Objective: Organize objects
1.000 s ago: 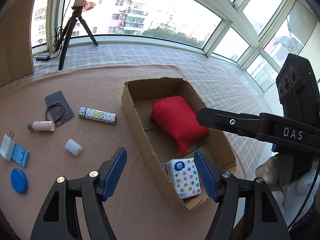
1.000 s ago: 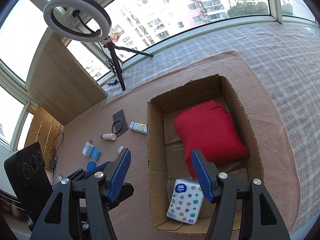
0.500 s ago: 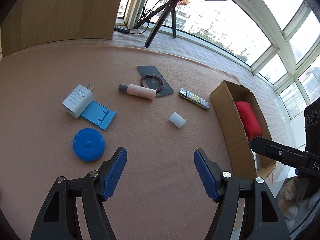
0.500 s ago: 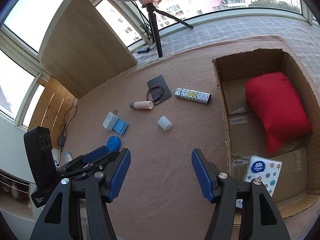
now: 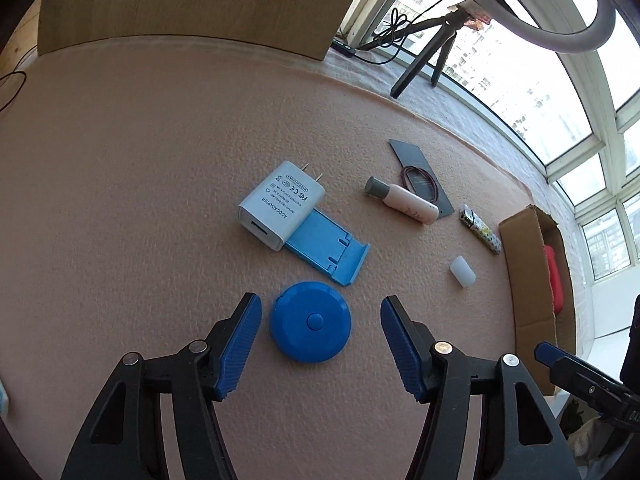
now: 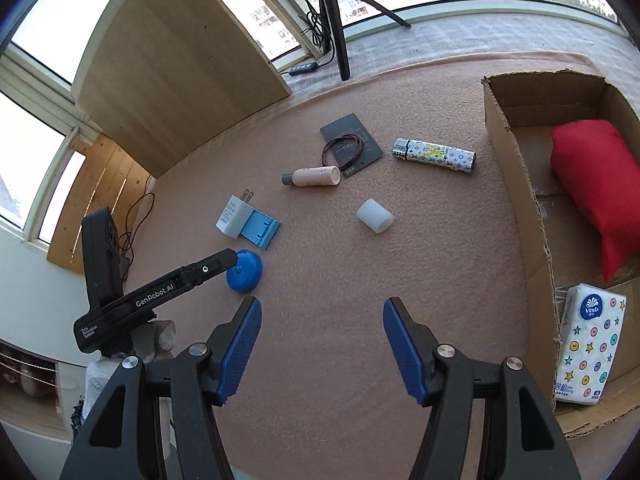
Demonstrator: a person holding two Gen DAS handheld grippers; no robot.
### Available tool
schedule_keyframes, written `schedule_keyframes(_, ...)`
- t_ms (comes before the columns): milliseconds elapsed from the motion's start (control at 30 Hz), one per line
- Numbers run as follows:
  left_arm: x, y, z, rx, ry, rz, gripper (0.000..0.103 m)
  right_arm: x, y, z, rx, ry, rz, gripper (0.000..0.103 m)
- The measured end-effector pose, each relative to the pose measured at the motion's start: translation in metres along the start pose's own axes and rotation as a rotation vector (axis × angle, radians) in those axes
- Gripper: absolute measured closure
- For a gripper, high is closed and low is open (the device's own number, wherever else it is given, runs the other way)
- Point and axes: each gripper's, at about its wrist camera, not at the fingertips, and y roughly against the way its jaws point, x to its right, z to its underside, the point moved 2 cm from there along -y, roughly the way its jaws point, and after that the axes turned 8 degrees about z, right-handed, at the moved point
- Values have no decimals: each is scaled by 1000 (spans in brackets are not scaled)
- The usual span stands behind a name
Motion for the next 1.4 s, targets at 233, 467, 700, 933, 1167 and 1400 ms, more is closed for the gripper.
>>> schedule_keyframes(233,-2,-15,-2,-29,-4,18,55,6,-1,1,-4,-22,20,44)
schedule_keyframes(467,7,-22,10,-42,-19,36,61,8,-5,-1,-16,-26,18,43)
schedule_keyframes(700,34,-33,31,-59,-99,29,61,1,-18,-2,-40,-3,12,43)
schedule_keyframes(933,56,-42,40,-69,-171,57,61,0,-26,-4,-55,9,11,43)
schedule_keyframes(1167,74,-48,45,-97,-225,81,48,3,-43,-13,-77,21,35,43)
schedule_keyframes(1400,77,-49,46,-102,-255,71,40,-9,-74,-18,-134,70,31,44)
